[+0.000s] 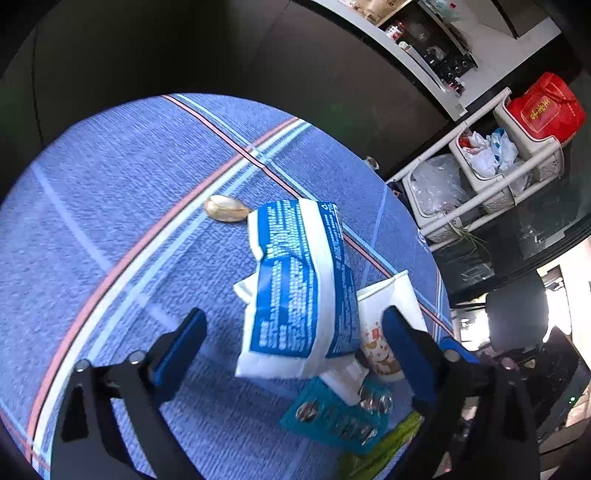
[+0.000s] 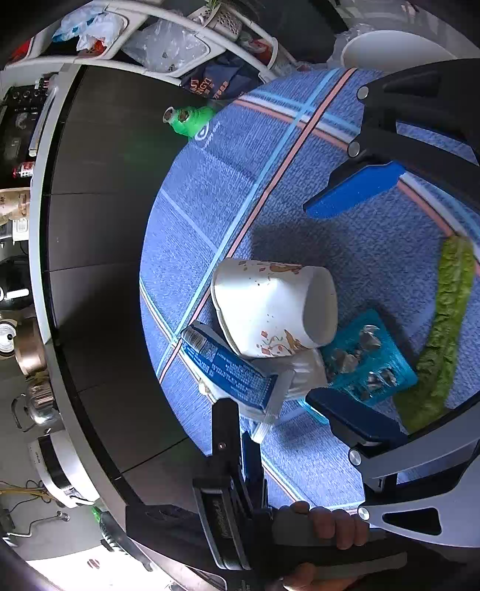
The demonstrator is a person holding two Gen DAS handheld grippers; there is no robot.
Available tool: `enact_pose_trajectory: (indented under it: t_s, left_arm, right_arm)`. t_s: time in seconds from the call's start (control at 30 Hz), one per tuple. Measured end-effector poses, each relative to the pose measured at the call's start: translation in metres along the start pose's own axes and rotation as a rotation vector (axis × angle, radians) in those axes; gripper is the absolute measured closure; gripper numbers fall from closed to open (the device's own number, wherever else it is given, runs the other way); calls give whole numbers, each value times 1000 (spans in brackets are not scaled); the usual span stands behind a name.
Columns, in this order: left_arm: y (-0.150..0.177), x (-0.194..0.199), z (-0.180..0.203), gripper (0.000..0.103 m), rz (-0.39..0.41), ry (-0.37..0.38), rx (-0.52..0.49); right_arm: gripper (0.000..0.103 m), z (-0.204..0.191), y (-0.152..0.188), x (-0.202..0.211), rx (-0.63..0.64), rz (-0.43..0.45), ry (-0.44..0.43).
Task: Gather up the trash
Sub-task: 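Grasp the blue-white printed bag with the left gripper while the right gripper grasps the paper cup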
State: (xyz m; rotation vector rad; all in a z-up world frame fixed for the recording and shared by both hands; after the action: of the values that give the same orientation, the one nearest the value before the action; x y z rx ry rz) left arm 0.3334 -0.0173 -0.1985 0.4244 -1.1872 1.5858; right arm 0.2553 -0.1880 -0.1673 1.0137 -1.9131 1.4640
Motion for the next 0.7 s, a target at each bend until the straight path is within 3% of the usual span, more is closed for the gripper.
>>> enact_pose_trajectory:
  t_s: [0.1, 0.17, 0.27, 0.33, 0.7]
  left_arm:
    - [-3, -9, 4, 28, -17, 3, -26]
    - [-2, -11, 9, 42, -26, 3, -42]
    - [-2, -11, 15, 52, -32, -3, -63]
    - [-3, -10, 20, 55, -27, -21, -83]
    - [-14, -5, 42, 60, -7, -40, -107]
  right_arm:
    - [16, -1, -3, -10, 4, -12, 2]
    - [27, 0, -4, -16, 5, -19, 6]
    - [38, -1, -5, -21, 5, -31, 13]
    - [46, -2, -4, -21, 9, -31, 18]
    - [49, -5, 3, -9, 25, -11, 43]
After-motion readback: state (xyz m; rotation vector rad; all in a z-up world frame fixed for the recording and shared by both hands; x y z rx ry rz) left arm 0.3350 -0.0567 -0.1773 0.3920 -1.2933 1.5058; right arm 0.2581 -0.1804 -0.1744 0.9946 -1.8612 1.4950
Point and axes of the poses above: each gripper's, at about its wrist camera, not at the fingertips, and x roughly against the way its jaws point, z to its right, y to its underside, the point moved 3 cm from there along -x, roughly the way its jaws point, and after that the axes turned 10 degrees about -x, right-handed, at the moved point
